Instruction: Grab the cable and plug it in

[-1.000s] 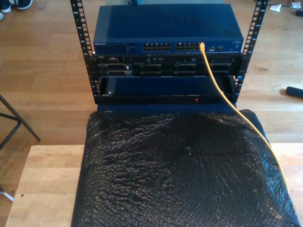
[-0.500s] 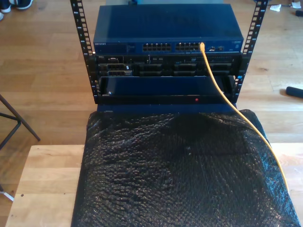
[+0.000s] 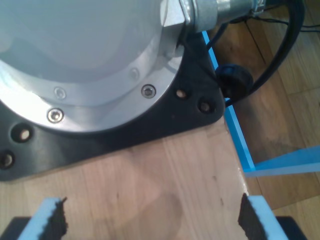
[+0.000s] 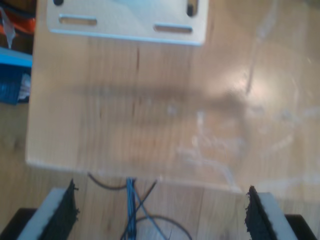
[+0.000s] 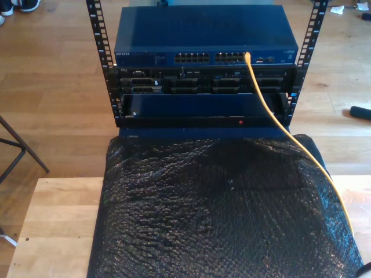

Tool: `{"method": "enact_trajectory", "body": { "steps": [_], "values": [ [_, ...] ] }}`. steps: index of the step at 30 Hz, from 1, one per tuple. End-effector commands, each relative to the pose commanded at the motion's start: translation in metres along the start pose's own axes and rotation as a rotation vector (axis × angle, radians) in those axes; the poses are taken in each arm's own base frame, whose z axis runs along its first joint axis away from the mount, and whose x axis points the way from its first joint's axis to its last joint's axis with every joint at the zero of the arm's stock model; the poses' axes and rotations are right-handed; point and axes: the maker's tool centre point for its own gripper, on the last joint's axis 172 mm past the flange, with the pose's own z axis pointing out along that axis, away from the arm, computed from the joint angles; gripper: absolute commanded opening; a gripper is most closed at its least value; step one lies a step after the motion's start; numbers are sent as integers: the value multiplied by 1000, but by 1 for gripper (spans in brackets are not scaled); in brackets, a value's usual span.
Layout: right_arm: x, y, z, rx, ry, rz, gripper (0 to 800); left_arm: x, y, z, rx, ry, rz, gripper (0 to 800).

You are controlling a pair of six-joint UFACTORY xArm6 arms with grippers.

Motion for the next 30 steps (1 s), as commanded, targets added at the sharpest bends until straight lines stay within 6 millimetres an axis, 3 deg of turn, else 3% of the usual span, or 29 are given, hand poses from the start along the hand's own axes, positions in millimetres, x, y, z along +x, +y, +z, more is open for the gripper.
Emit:
{"method": "enact_trajectory", "body": {
  "steps": [6, 18, 30],
  "values": [
    [0, -2, 33, -5, -26, -11, 800, 0, 0, 0, -1, 0, 1, 800],
    [-1, -9, 65, -30, -64, -65, 800, 0, 0, 0, 0, 0, 0, 800],
    [-7, -10, 66, -30, -94, -57, 800, 0, 0, 0, 0, 0, 0, 800]
  ]
}}
